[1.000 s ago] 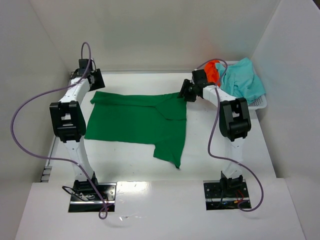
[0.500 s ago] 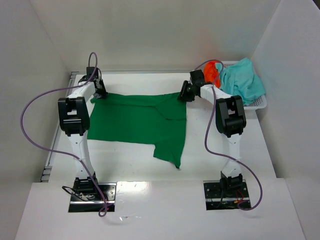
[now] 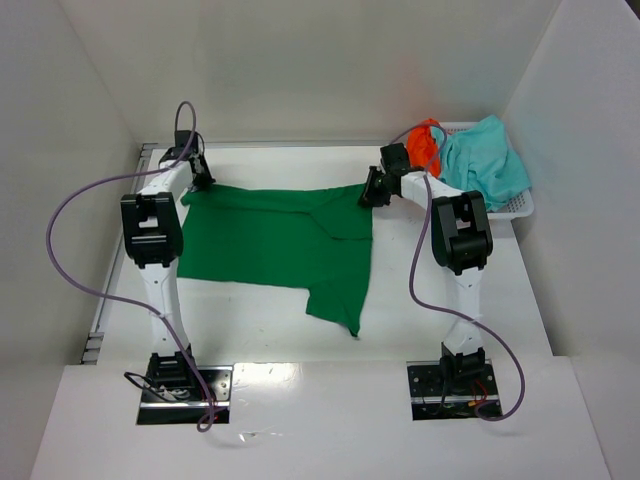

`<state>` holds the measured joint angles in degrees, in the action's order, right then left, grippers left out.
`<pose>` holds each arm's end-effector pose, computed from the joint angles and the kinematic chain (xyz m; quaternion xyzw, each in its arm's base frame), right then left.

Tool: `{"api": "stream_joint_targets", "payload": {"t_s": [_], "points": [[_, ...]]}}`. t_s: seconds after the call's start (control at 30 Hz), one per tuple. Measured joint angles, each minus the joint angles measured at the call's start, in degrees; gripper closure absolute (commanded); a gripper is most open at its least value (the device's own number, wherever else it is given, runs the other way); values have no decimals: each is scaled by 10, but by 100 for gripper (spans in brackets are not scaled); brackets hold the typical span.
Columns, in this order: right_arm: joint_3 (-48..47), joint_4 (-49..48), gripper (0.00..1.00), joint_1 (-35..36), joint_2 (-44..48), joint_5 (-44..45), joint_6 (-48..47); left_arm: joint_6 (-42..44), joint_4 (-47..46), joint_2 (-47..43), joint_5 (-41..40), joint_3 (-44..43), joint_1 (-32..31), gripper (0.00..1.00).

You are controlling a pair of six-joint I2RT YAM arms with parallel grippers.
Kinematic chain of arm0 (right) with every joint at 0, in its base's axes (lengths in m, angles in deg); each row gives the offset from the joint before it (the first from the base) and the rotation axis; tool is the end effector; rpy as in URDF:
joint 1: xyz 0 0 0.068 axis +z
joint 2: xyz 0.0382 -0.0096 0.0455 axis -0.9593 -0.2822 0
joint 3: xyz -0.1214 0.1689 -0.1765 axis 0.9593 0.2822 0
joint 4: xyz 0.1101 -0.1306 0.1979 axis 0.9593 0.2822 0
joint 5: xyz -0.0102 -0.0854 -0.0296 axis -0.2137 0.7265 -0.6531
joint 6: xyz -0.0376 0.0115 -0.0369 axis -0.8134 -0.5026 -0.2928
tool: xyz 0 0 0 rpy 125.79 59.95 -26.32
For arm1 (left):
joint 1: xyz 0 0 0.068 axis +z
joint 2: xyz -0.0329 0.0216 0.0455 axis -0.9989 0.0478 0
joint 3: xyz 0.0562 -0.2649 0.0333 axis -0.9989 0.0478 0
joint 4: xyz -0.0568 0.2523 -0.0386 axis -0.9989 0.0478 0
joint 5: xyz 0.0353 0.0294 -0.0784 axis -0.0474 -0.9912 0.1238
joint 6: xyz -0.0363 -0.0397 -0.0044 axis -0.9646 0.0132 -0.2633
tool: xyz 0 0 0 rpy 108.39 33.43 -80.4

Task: Fold and stack the t-shirts
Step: Fold the flattened tshirt in 1/3 of the way

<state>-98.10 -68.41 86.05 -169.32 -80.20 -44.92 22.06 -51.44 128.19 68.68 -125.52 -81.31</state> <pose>0.4717 0.1123 0.1533 0.0838 0.9366 0.2098 0.2680 0.5248 0.0584 0.1668 -0.2286 0.9052 0.0041 0.3583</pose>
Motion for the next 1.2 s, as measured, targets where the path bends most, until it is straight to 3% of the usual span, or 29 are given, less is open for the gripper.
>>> {"api": "stream_joint_targets", "payload": {"t_s": [0.17, 0.27, 0.43, 0.73, 1.2], "points": [[0, 0, 82, 0, 0, 1, 0, -11, -2, 15, 0, -24, 5, 93], [0, 1, 88, 0, 0, 1, 0, -15, -7, 20, -2, -28, 7, 100], [0, 2, 95, 0, -1, 5, 0, -24, -9, 33, -11, -46, 8, 100], [-10, 6, 96, 0, -10, 5, 0, -35, -10, 66, -20, -100, 17, 100], [-273, 122, 97, -28, -152, 34, -8, -38, -35, 61, -5, -79, 24, 100]]}}
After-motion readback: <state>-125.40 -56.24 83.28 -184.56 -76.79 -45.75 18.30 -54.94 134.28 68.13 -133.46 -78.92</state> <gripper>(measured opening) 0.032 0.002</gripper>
